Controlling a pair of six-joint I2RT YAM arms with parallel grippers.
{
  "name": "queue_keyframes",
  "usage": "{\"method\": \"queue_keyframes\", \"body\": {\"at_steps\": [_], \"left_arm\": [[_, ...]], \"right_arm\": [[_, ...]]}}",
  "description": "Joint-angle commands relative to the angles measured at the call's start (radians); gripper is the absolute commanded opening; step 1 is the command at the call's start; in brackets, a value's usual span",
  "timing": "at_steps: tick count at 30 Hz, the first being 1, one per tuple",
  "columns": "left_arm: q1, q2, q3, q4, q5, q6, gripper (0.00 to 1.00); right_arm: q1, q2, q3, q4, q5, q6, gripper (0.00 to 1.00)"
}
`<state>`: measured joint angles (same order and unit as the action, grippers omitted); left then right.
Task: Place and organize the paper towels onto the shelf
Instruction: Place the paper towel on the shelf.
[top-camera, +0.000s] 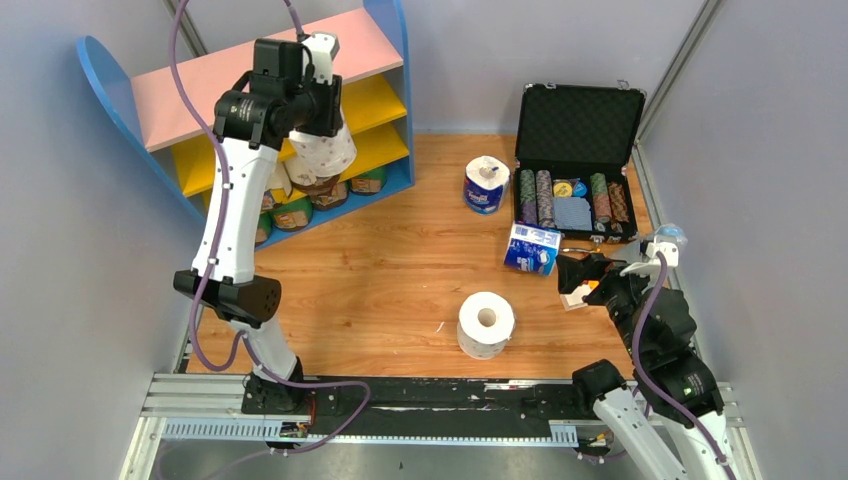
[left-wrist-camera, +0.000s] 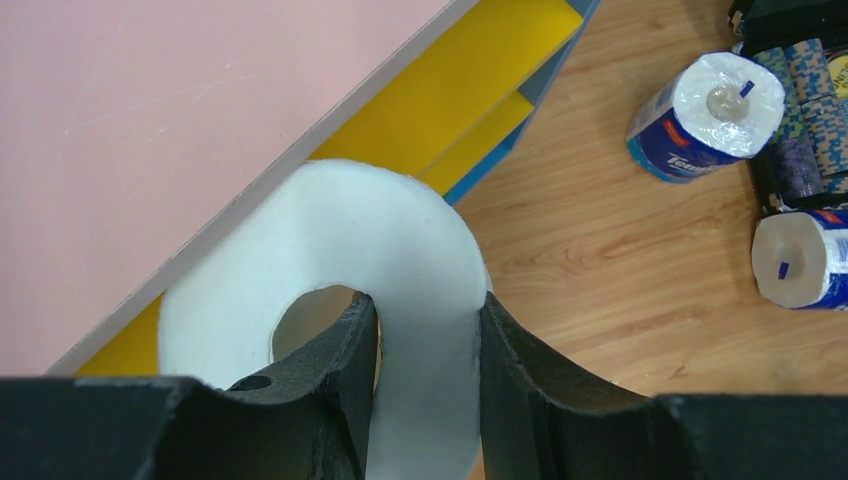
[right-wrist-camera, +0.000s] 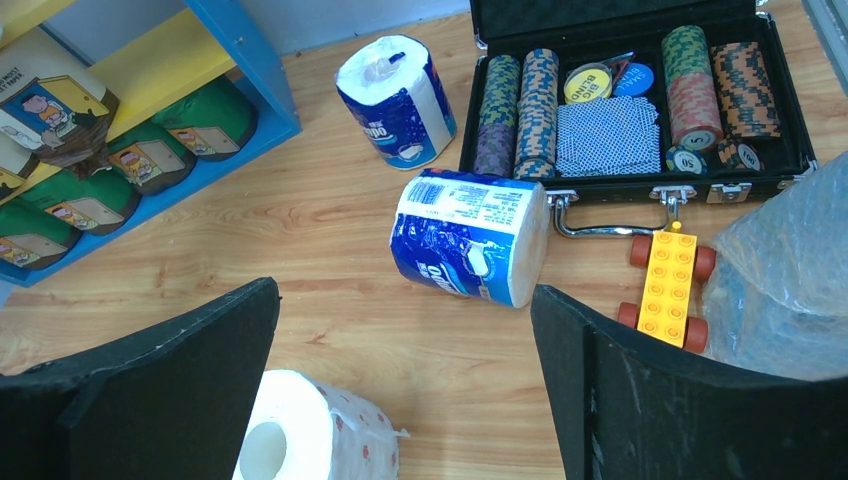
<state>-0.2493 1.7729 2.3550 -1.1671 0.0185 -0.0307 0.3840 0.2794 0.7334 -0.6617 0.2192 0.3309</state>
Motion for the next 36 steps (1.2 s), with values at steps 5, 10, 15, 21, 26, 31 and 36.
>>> {"method": "queue_keyframes", "body": {"at_steps": [5, 10, 15, 21, 26, 31, 36], "left_arm": [[0.042, 0.047, 0.093, -0.031, 0.05, 0.065, 0.0], [0.043, 0.054, 0.132, -0.012, 0.017, 0.084, 0.0], [0.044, 0.048, 0.127, 0.033, -0.015, 0.139, 0.0], [0.043, 0.026, 0.121, 0.082, -0.008, 0.22, 0.0], [0.042, 0.0, 0.115, 0.097, 0.016, 0.26, 0.0], [0.04, -0.027, 0.09, 0.123, 0.06, 0.271, 0.0], [0.041, -0.044, 0.013, 0.174, 0.007, 0.331, 0.01]], "right_arm": [[-0.001, -0.006, -0.006, 0.03, 0.015, 0.002, 1.0], [-0.002, -0.007, -0.007, 0.031, 0.018, 0.002, 1.0], [-0.001, -0.008, -0.008, 0.031, 0.018, 0.002, 1.0], [-0.002, -0.003, -0.008, 0.031, 0.022, 0.002, 1.0], [-0.002, 0.003, -0.008, 0.031, 0.024, 0.003, 1.0], [-0.002, 0.009, -0.006, 0.031, 0.024, 0.004, 1.0], [-0.002, 0.006, -0.008, 0.031, 0.025, 0.003, 1.0]]}}
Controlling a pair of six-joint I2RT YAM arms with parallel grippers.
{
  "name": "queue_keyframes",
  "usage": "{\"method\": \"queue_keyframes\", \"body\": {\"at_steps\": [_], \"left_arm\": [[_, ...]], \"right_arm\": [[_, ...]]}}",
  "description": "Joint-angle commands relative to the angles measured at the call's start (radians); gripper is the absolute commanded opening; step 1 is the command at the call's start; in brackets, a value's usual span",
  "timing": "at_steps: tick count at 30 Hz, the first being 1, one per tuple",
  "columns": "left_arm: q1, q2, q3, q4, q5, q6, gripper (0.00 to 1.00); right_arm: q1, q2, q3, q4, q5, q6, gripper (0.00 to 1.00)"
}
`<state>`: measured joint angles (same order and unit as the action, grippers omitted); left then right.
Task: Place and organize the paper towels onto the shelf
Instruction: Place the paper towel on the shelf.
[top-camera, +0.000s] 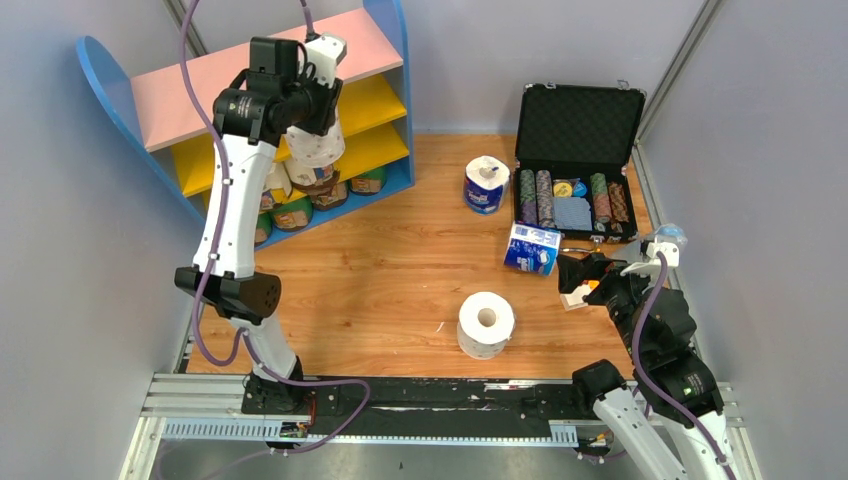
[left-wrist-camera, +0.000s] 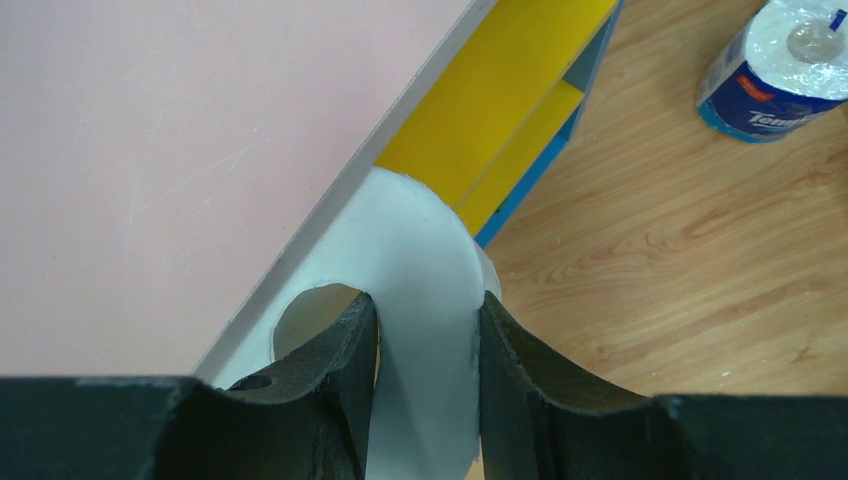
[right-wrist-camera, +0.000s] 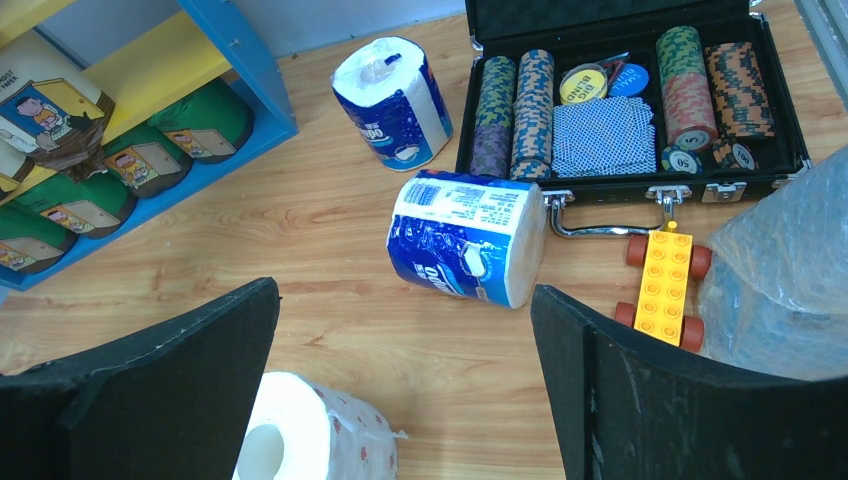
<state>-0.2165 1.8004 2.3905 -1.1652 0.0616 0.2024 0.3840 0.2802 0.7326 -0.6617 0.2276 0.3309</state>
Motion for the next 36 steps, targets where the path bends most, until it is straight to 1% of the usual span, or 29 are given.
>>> {"method": "queue_keyframes", "body": {"at_steps": [1, 5, 7, 8, 9, 10, 12, 13, 14, 18, 27, 31, 34, 36], "left_arm": [[0.008, -0.072, -0.05, 0.191, -0.04, 0.106, 0.02], [0.008, -0.074, -0.121, 0.247, -0.056, 0.15, 0.06], [0.007, -0.078, -0.142, 0.27, -0.059, 0.162, 0.11], [0.007, -0.085, -0.149, 0.29, -0.072, 0.165, 0.17], [0.008, -0.091, -0.171, 0.303, -0.086, 0.168, 0.22], [0.007, -0.11, -0.184, 0.337, -0.089, 0.173, 0.3], [0.008, -0.152, -0.267, 0.403, -0.09, 0.184, 0.39], [0.008, -0.169, -0.291, 0.43, -0.089, 0.189, 0.41], [0.008, -0.206, -0.345, 0.49, -0.089, 0.199, 0.43], [0.008, -0.289, -0.456, 0.609, -0.086, 0.226, 0.46], [0.007, -0.339, -0.521, 0.684, -0.121, 0.256, 0.62], [0.008, -0.364, -0.596, 0.744, -0.126, 0.263, 0.64], [0.008, -0.382, -0.642, 0.784, -0.14, 0.274, 0.7], [0.007, -0.385, -0.667, 0.801, -0.147, 0.282, 0.78]], "right_arm": [[-0.002, 0.005, -0.007, 0.031, 0.015, 0.003, 1.0], [-0.002, 0.005, -0.007, 0.031, 0.015, 0.003, 1.0], [-0.002, 0.005, -0.009, 0.031, 0.015, 0.003, 1.0], [-0.001, 0.006, -0.009, 0.031, 0.014, 0.004, 1.0], [-0.002, 0.006, -0.009, 0.031, 0.014, 0.003, 1.0], [-0.002, 0.007, -0.009, 0.031, 0.015, 0.003, 1.0], [-0.001, 0.008, -0.009, 0.031, 0.015, 0.003, 1.0], [-0.002, 0.008, -0.008, 0.031, 0.013, 0.003, 1.0], [-0.002, 0.01, -0.008, 0.031, 0.012, 0.003, 1.0], [-0.002, 0.011, -0.007, 0.032, 0.011, 0.003, 1.0], [-0.001, 0.007, -0.007, 0.032, 0.01, 0.005, 1.0], [-0.001, 0.002, -0.009, 0.031, 0.01, 0.005, 1.0], [-0.001, 0.001, -0.009, 0.032, 0.011, 0.005, 1.0], [-0.001, -0.001, -0.009, 0.031, 0.01, 0.005, 1.0]]}}
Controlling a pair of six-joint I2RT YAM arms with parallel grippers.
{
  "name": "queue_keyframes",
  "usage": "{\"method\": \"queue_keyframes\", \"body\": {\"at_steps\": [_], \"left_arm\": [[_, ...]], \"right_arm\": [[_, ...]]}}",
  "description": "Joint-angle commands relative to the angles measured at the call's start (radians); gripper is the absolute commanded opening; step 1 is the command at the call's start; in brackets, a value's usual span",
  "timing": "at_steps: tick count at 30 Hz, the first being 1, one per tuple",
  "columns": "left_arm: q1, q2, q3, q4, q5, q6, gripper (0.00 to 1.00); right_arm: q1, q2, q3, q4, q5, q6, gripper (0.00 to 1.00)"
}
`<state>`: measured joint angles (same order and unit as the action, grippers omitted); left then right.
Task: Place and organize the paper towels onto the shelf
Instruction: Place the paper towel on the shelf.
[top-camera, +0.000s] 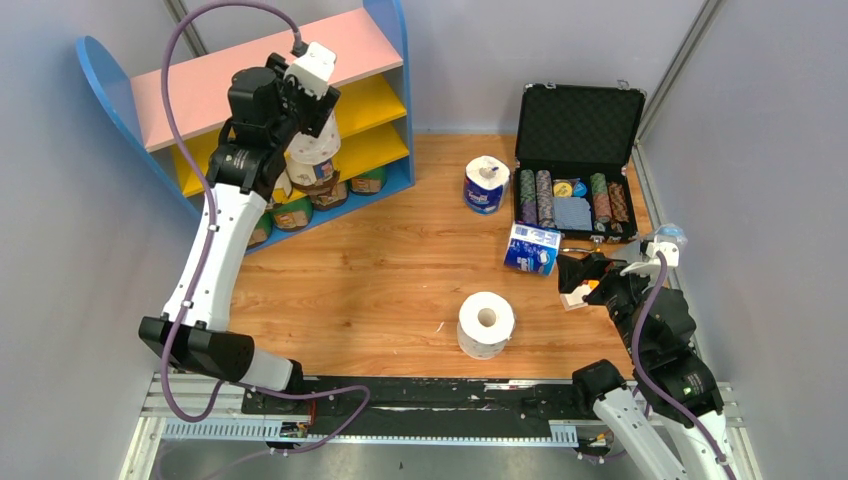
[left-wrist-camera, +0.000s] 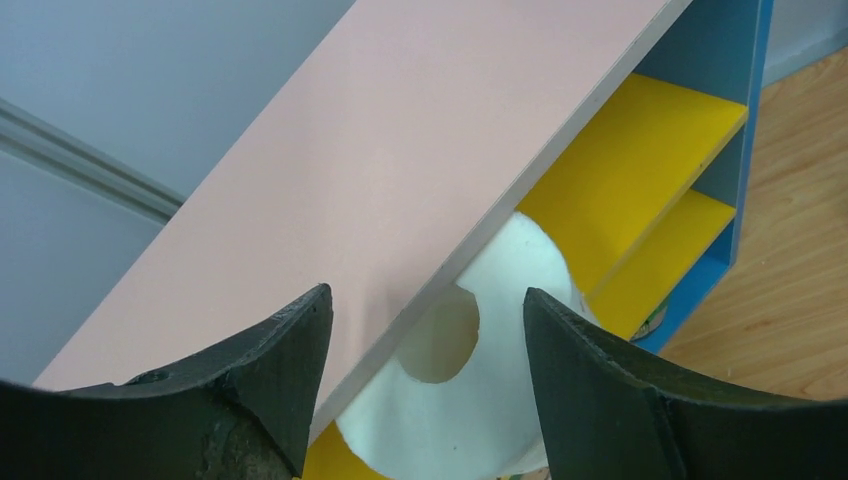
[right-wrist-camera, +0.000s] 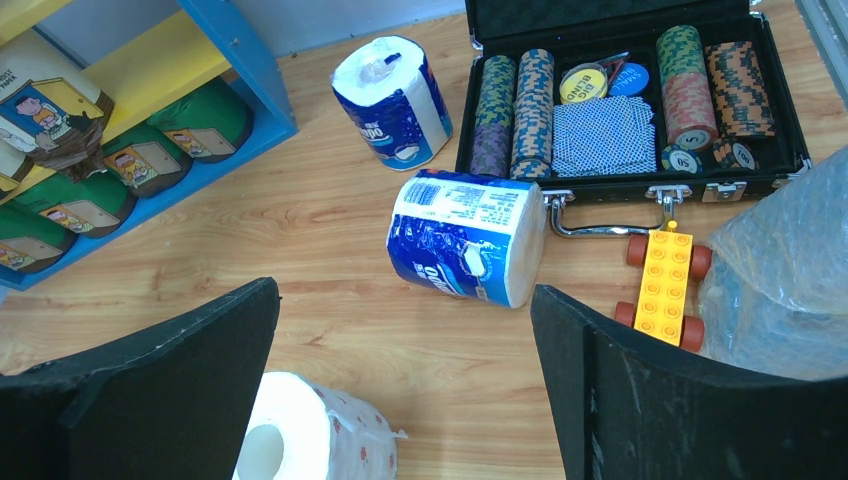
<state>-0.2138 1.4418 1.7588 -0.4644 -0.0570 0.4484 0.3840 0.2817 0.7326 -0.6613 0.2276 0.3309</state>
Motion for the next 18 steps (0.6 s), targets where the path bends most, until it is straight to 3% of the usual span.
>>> {"method": "queue_keyframes", "body": {"at_steps": [1, 13, 18], "left_arm": [[0.005, -0.026, -0.041, 0.101, -0.029, 0.037, 0.81], [0.005, -0.078, 0.039, 0.1, 0.04, -0.094, 0.89], [0.005, -0.106, 0.055, 0.064, 0.029, -0.245, 0.9]], "right_arm": [[-0.002, -0.003, -0.01, 0.031, 0.011, 0.005, 1.0], [-0.001, -0.006, -0.01, 0.031, 0.012, 0.005, 1.0], [-0.001, -0.009, -0.009, 0.032, 0.013, 0.006, 1.0]]}}
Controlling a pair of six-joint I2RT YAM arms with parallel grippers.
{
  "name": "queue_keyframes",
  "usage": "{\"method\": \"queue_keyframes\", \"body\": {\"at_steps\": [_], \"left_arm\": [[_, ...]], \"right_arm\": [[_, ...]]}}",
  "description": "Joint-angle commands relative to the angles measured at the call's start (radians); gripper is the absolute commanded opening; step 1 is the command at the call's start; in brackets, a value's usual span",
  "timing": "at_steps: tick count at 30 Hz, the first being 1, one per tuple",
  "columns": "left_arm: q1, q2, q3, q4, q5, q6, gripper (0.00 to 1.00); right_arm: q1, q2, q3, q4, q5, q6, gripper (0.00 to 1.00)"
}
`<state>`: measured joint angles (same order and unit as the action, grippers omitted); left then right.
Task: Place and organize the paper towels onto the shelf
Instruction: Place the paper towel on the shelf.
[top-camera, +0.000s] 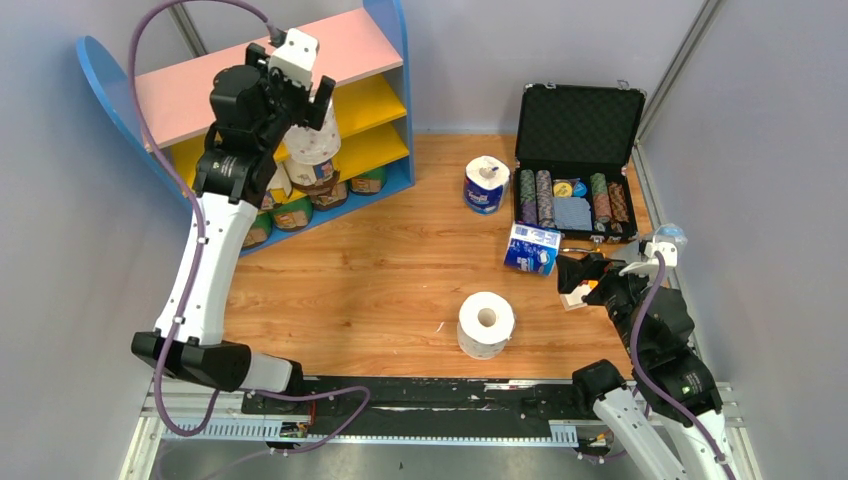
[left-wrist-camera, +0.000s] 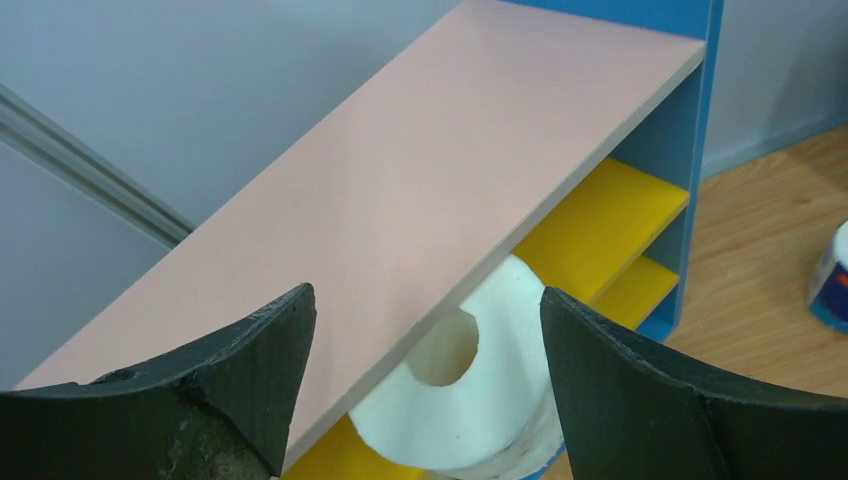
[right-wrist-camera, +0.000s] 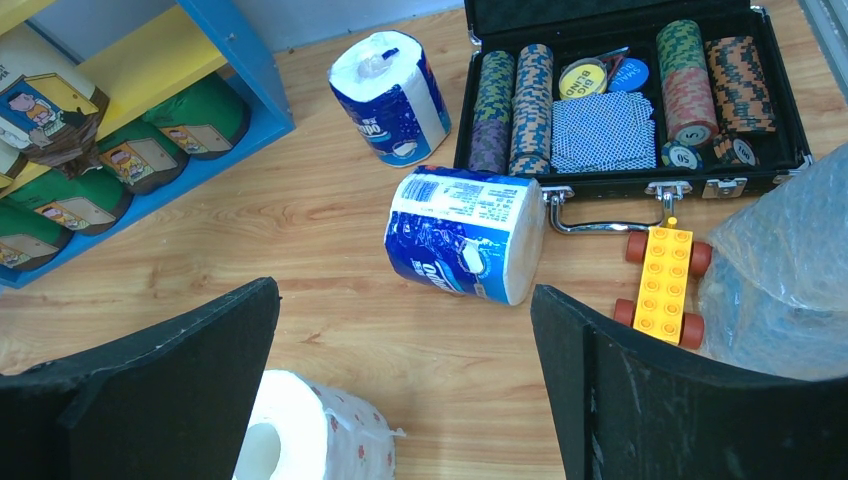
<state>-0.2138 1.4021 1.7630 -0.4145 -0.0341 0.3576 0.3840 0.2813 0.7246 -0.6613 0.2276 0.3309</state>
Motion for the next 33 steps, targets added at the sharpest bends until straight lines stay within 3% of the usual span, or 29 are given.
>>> {"method": "queue_keyframes", "body": {"at_steps": [1, 7, 15, 25, 33], "left_arm": [[0.004, -0.074, 0.042, 0.006, -0.004, -0.219, 0.9], [0.004, -0.193, -0.064, -0.088, -0.079, -0.451, 0.91], [0.004, -0.329, -0.304, -0.04, -0.126, -0.465, 0.97], [0.006, -0.235, -0.451, 0.191, -0.148, -0.435, 1.0], [0.022, -0.149, -0.46, 0.352, -0.22, -0.419, 0.99]], "right_arm": [[-0.001, -0.01, -0.002, 0.032, 0.012, 0.005, 1.0], [-0.002, -0.016, -0.002, 0.032, 0.01, 0.005, 1.0], [-0.001, -0.021, -0.004, 0.037, 0.007, 0.003, 1.0], [-0.001, -0.028, -0.007, 0.037, 0.01, 0.002, 1.0], [-0.002, -0.028, -0.008, 0.036, 0.012, 0.001, 1.0]]}}
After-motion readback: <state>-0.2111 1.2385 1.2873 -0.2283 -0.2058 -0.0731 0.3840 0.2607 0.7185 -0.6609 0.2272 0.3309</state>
